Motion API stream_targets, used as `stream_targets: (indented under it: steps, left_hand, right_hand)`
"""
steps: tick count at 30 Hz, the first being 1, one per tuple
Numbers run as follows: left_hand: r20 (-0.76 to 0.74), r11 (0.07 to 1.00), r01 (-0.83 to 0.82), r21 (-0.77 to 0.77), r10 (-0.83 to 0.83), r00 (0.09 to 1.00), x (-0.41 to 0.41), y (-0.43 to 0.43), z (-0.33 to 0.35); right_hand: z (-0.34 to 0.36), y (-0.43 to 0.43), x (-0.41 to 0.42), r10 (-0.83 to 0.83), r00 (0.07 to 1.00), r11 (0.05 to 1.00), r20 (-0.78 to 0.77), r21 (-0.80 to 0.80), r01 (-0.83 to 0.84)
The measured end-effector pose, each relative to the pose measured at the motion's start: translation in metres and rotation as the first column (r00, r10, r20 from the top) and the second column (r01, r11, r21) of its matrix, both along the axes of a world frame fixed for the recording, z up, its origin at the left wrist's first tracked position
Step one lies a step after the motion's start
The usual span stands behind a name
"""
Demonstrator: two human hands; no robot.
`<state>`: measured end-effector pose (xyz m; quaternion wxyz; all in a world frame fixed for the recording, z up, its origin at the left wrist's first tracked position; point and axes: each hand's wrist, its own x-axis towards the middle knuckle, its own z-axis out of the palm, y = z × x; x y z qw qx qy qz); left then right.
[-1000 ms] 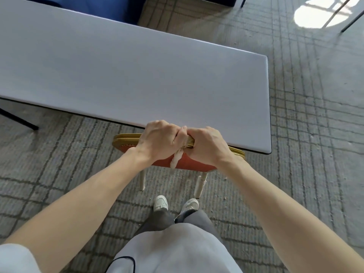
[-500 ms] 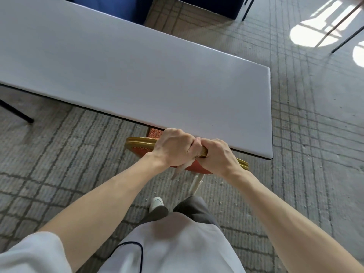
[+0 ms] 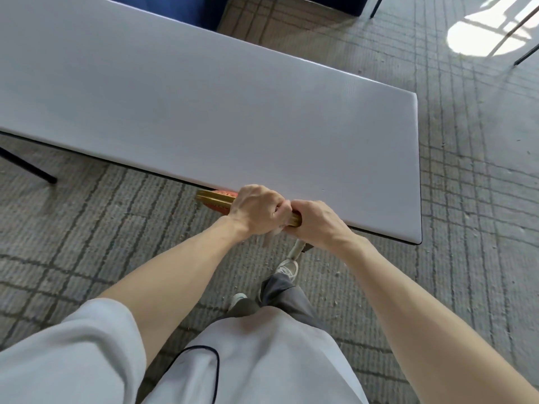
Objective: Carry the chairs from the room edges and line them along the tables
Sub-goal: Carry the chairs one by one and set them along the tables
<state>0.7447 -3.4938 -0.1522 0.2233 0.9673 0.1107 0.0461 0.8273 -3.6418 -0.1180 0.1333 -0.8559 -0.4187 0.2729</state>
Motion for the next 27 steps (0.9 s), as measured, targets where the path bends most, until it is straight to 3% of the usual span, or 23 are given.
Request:
stream_targets:
  steps: [8, 13, 19, 24, 27]
  left_hand:
    - [-0.081, 0.999, 0.036, -0.033, -0.039, 0.996, 0.005, 0.004, 0.003]
    - [-0.225, 0.974, -0.046, -0.22, -0.004, 0.974, 0.006, 0.014, 0.016]
    - [-0.287, 0.907, -0.242, -0.344, 0.144, 0.947, 0.018, 0.064, 0.05]
    - [-0.233, 0.835, -0.446, -0.323, 0.386, 0.892, -0.007, 0.117, 0.084]
    - [-0.198, 0.744, -0.572, -0.346, 0.538, 0.819, -0.045, 0.155, 0.105]
  right_hand:
    - [0.008, 0.013, 0.026, 0.075, 0.989, 0.982, -0.128, -0.16, -0.096]
    - [0.027, 0.025, 0.044, -0.008, 0.924, 0.972, -0.381, -0.219, -0.082]
    - [0.037, 0.08, 0.071, -0.013, 0.904, 1.0, -0.428, -0.023, 0.004]
    - [0.056, 0.159, 0.059, 0.114, 0.898, 0.986, -0.426, 0.16, -0.049]
    - [0.066, 0.218, 0.03, 0.197, 0.887, 0.967, -0.417, 0.23, -0.107]
